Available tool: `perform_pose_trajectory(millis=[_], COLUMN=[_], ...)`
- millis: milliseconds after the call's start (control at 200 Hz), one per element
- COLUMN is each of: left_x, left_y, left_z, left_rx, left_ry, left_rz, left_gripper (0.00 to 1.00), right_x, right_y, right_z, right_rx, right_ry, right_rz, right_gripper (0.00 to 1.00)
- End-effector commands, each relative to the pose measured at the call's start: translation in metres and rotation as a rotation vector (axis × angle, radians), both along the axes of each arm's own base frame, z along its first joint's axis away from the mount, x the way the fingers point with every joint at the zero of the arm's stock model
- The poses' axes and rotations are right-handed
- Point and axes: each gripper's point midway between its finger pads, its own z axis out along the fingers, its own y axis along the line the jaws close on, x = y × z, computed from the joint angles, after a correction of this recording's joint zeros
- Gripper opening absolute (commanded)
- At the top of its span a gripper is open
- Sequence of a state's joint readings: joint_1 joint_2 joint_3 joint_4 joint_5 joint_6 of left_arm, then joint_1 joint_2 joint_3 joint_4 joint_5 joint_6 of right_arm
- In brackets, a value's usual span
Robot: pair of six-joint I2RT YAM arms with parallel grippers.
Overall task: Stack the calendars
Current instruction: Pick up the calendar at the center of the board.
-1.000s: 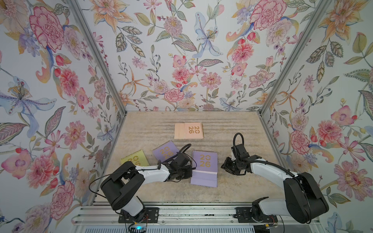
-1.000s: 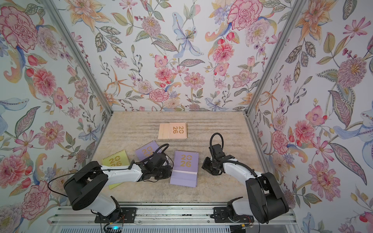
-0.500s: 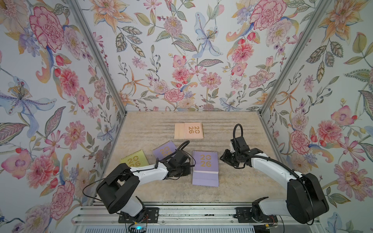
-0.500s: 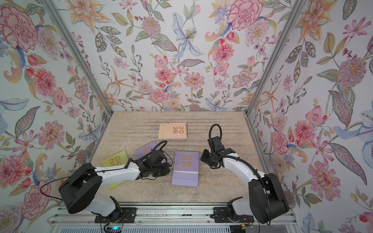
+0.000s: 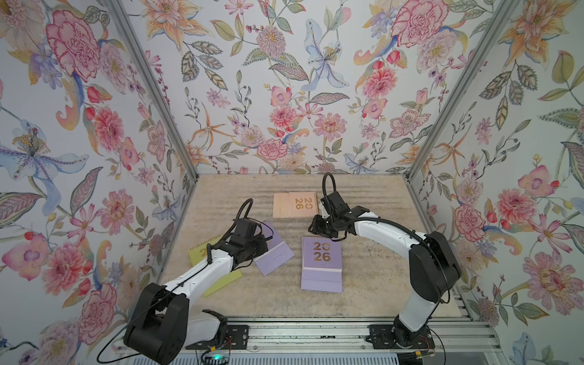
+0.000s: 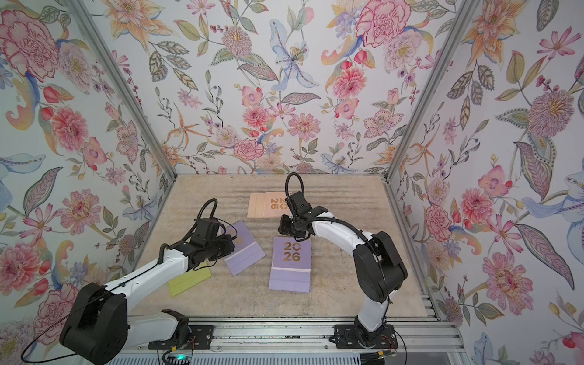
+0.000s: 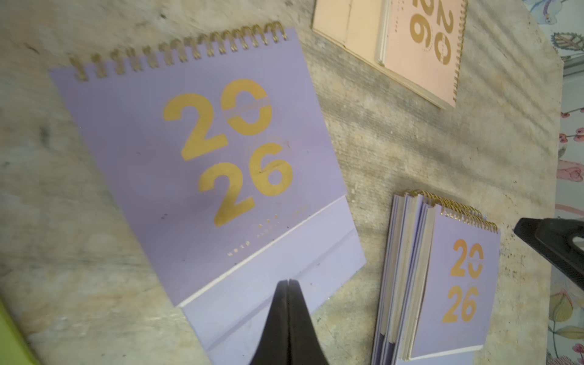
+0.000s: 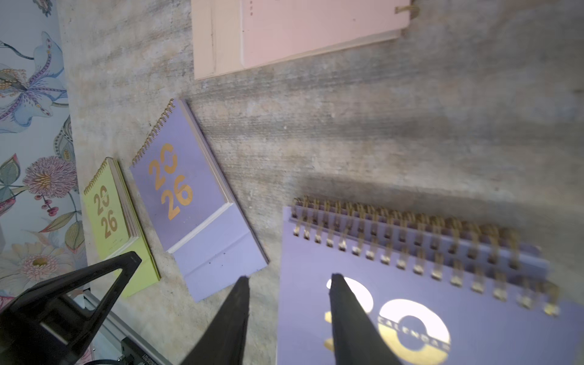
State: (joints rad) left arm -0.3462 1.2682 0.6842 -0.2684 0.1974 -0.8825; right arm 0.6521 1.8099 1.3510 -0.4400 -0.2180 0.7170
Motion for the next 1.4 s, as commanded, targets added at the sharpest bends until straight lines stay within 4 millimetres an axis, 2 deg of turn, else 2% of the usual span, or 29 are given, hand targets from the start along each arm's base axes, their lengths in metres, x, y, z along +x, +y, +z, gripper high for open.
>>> perform_pose_trajectory(millis=[0,245,480,601,756,1396], left_x=[-0.011,-0.011,-0.012,-0.012,-0.011,-0.006], left_y=[0.033,0.077,0.089,0.091,0.092,0.086], left_z=[-0.015,-0.025,-0.037,-0.042,-0.048,-0.066], left_rx=[0.064,0.059,0.050,0.046,0.040,0.002], left_ry=[0.047,0.063,0.084,0.095,0.101,0.130], left_rz=[0.023,0.120,0.140,0.142,0.143,0.128], left_gripper=[0.00,0.00,0.00,0.00,0.00,0.00], right_x=[0.000,0.008,0.007,0.000,-0.005,-0.006], right_y=[0.035,0.088,0.117,0.121,0.122,0.132], right_z=[0.005,-0.011,-0.023,-0.026,-0.033,-0.059], right_rx=[0.026,0.064,0.064,0.048,0.039,0.042], right_ry=[0.004,0.045,0.069,0.059,0.069,0.130], right_rz=[0.079,0.165,0.243,0.271,0.287,0.284], right_gripper=[0.43,0.51,0.61,0.68,0.73,0.76])
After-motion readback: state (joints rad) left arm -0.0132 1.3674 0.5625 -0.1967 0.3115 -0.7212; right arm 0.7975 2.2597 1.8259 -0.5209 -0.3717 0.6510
